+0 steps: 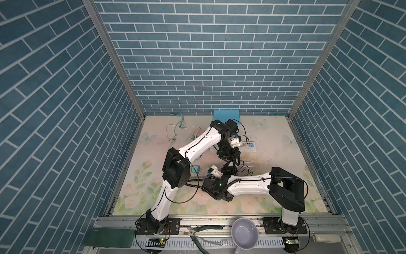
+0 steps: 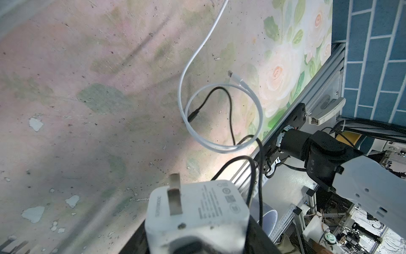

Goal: Insert plugs into power strip
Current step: Pass the plug, then insert the plug into the socket.

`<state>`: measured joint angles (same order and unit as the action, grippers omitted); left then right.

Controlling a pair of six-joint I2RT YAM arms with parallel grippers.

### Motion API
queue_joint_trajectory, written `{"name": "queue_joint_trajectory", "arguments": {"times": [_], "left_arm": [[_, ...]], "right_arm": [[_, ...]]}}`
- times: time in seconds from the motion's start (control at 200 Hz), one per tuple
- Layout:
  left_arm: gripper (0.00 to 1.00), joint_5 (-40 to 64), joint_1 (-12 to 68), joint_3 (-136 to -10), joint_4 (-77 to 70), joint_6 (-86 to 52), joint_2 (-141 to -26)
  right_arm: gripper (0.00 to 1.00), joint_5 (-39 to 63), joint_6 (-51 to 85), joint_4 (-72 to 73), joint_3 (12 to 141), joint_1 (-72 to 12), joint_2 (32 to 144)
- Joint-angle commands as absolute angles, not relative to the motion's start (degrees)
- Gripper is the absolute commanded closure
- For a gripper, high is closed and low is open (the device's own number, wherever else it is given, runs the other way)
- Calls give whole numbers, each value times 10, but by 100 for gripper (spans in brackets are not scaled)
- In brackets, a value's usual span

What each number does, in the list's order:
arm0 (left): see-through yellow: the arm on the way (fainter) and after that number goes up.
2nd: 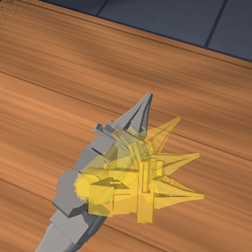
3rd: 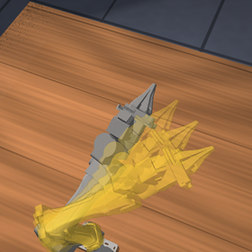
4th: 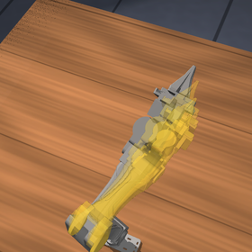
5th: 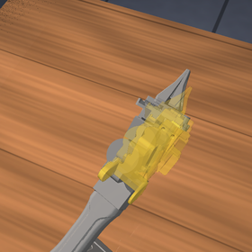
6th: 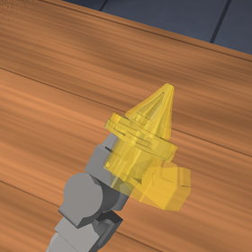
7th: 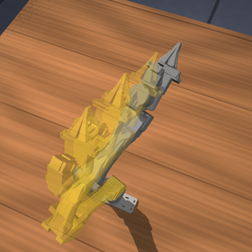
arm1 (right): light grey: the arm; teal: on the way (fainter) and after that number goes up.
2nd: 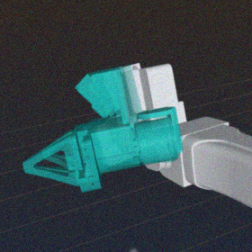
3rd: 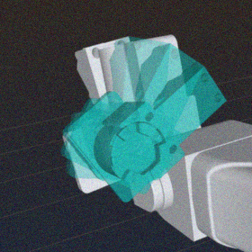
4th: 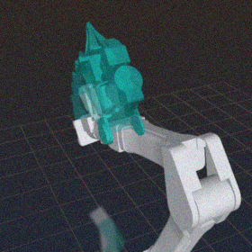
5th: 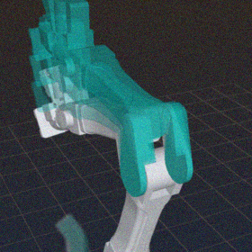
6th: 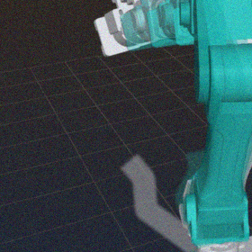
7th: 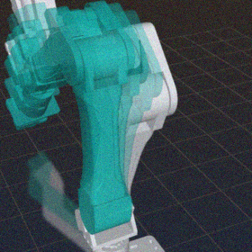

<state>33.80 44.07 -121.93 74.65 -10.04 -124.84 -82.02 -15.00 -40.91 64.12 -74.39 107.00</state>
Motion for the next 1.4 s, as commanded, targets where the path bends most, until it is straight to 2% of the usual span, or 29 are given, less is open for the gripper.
{"name": "queue_joint_trajectory", "arguments": {"times": [0.0, 0.08, 0.14, 0.175, 0.19, 0.365, 0.555, 0.655, 0.89, 0.96, 1.115, 1.395], "left_arm": [[47, 354, 420, -1224, 821, -105, -1202], [25, 346, 413, -1221, 804, -112, -1199], [20, 340, 408, -1211, 781, -120, -1191], [3, 342, 403, -1205, 766, -125, -1186], [1, 342, 401, -1202, 761, -129, -1185], [0, 324, 372, -1191, 703, -152, -1171], [0, 296, 343, -1213, 688, -151, -1167], [0, 230, 334, -1254, 730, -137, -1173], [0, 179, 310, -1268, 733, -138, -1173], [0, 177, 309, -1277, 732, -138, -1175], [0, 161, 308, -1283, 732, -137, -1168], [0, 165, 290, -1230, 687, -143, -1126]], "right_arm": [[100, -742, -77, -436, 621, -723, 1057], [100, -730, -74, -435, 624, -726, 1042], [100, -716, -67, -438, 627, -727, 1028], [100, -709, -62, -440, 628, -730, 1020], [100, -708, -61, -439, 628, -729, 1017], [100, -662, -28, -470, 635, -724, 999], [100, -591, 3, -462, 627, -671, 951], [100, -575, 9, -468, 633, -645, 921], [100, -418, 43, -481, 679, -554, 830], [100, -326, 42, -476, 701, -506, 829], [100, -123, 40, -473, 760, -411, 863], [100, 72, 51, -486, 825, -327, 923]]}}
